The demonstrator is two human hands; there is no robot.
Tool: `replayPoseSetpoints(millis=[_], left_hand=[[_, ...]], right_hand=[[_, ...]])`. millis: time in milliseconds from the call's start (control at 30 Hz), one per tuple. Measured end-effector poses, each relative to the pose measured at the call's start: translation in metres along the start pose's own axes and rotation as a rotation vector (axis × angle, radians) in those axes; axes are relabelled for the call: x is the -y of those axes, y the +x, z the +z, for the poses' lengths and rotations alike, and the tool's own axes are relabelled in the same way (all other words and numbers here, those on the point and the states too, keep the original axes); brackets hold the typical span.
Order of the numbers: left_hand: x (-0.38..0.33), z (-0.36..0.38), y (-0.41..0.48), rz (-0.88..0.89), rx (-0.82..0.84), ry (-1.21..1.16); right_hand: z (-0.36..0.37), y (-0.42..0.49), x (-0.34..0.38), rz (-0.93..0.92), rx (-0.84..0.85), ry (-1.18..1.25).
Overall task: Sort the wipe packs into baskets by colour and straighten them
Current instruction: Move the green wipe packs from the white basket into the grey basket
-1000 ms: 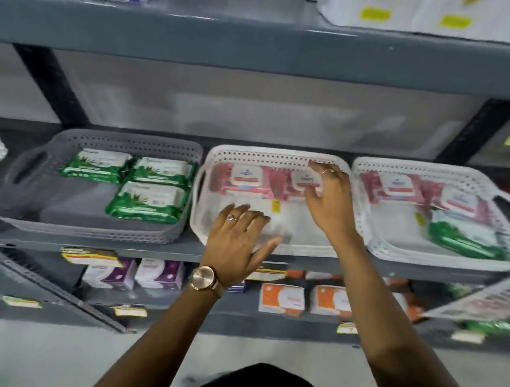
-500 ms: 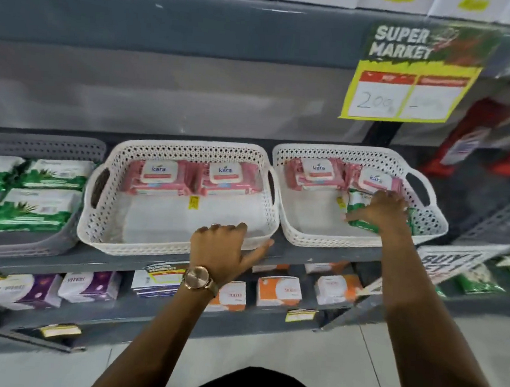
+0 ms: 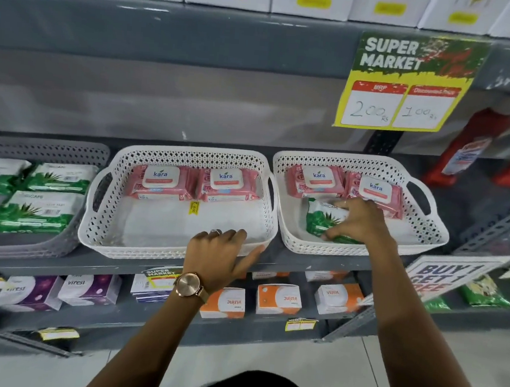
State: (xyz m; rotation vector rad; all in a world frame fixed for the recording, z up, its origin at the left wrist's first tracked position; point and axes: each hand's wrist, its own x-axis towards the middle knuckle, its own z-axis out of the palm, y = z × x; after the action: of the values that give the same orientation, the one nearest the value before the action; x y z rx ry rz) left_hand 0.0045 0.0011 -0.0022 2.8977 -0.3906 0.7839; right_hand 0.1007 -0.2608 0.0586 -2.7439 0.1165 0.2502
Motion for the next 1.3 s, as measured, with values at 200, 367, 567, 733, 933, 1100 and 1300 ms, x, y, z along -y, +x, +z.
replayPoseSetpoints(millis=[200, 367, 567, 733, 933, 1100, 1300], left_hand=[[0.045, -0.018, -0.025, 0.061, 0.034, -0.027], [0.117, -0.051, -0.062, 0.015, -0.065, -0.003], [0.231, -0.099, -0.12, -0.228, -0.162, 0.14], [0.32, -0.124, -0.176, -0.466, -0.147, 0.206], [0.39, -0.127, -0.221, -0.509, -0.134, 0.202], [0.397, -0.121, -0.227, -0.505, -0.167, 0.13], [0.397, -0.121, -0.228, -0.517, -0.158, 0.094]], right_hand=[[0.01, -0.006, 0.033, -0.018, -0.265, 0.382], [0.007, -0.033, 0.117, -0.235, -0.453, 0.431], [0.046, -0.065, 0.265, -0.516, -0.337, 0.378], [0.115, -0.086, 0.383, -0.688, -0.181, 0.251], [0.193, -0.092, 0.51, -0.822, -0.056, 0.046], [0.245, -0.09, 0.576, -0.816, 0.073, -0.193], [0.269, -0.093, 0.586, -0.872, 0.09, -0.183]])
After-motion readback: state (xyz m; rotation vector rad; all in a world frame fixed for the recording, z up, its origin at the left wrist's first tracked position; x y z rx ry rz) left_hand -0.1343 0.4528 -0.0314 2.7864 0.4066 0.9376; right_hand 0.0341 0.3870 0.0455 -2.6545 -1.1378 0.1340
